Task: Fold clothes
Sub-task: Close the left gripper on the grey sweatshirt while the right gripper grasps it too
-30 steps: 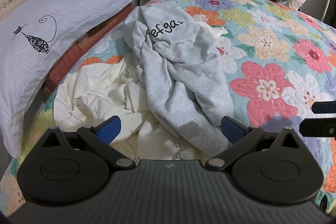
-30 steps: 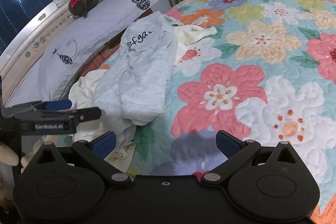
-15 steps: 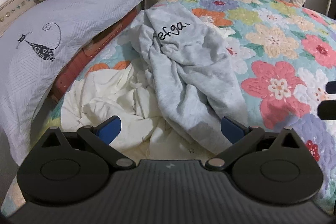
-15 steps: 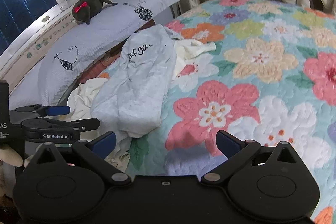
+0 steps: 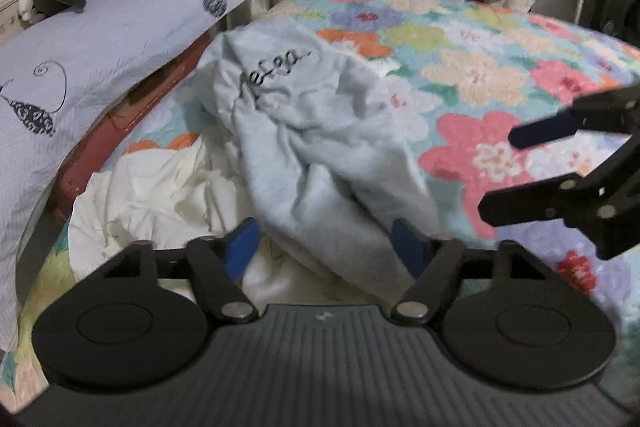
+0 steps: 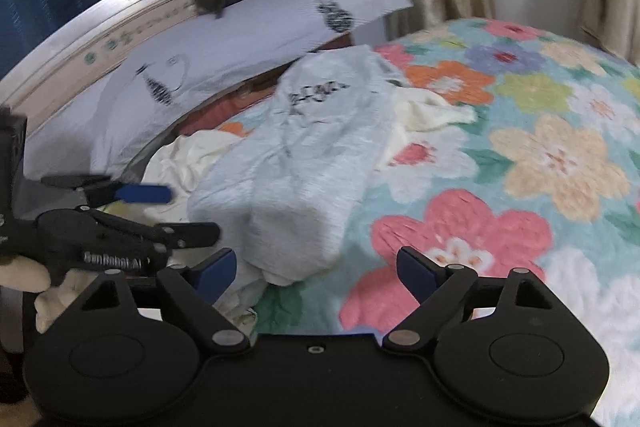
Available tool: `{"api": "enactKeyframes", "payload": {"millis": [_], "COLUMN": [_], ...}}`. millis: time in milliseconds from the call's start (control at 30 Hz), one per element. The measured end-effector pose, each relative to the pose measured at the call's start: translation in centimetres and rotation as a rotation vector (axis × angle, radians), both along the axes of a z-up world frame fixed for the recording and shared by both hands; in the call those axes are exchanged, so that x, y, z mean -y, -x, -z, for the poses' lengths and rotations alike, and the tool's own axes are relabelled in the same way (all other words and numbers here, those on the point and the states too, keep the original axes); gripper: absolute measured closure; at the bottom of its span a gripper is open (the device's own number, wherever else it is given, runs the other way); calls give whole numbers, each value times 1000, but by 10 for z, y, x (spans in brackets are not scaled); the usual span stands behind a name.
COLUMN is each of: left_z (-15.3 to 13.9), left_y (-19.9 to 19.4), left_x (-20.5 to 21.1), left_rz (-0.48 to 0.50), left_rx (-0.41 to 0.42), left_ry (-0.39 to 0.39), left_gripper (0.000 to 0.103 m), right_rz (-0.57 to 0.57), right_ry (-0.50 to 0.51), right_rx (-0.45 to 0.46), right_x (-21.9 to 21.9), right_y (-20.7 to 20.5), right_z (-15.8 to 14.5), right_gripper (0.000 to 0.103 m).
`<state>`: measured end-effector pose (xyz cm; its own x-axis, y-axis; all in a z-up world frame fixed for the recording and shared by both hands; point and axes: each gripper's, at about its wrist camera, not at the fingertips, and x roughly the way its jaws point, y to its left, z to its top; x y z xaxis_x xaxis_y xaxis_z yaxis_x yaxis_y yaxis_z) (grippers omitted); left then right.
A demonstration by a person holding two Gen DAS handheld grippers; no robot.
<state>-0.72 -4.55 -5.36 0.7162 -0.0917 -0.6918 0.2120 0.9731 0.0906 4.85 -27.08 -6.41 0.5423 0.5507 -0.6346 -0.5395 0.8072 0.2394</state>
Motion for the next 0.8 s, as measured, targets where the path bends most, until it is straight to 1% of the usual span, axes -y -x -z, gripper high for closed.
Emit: {"api": "enactKeyframes", "payload": {"millis": [33,100,167,300,400,533,600,633,667,700,733,767,800], "left_z": [4,10,14,19,30,43,46,46,45,43,41,39,36], "left_y": [-2,-7,-12,-19,-25,-30,-33,-33,-33,-32,-31,-29,-26], "left_x": [-1,-5,-10,-19,-27,-35,-39,-40,-41,-39,-37,-35,-32], "left_rz": [-7,-13,-5,0,-6,5,11,11,12,19,30,40,48], "left_rx": [0,-1,-3,-10,-15,-3,1,3,7,14,24,34,46], "left_ry": [-7,-5,27,114,186,229,256,268,274,268,255,241,228], "left_gripper": [48,51,51,51,49,50,54,57,58,60,63,65,67], "right_rz": [-17,-50,-69,-74,-89,-112,-132,-143,-153,-163,-163,-157,-151], "right_ry": [15,39,40,-12,-56,-115,-122,-111,-94,-77,-53,-28,-7], "right_rx": [14,43,43,-37,-86,-147,-143,-123,-98,-73,-43,-10,22], "right_x": [-4,-14,-20,-21,-28,-38,-43,-45,-47,-48,-49,-49,-47], "right_y": [-1,0,-5,-31,-47,-65,-70,-69,-67,-65,-62,-58,-54], "right_z": [1,2,5,20,35,55,63,64,64,64,62,60,56], "right_gripper": [13,13,13,13,13,13,16,20,37,49,56,69,78]}}
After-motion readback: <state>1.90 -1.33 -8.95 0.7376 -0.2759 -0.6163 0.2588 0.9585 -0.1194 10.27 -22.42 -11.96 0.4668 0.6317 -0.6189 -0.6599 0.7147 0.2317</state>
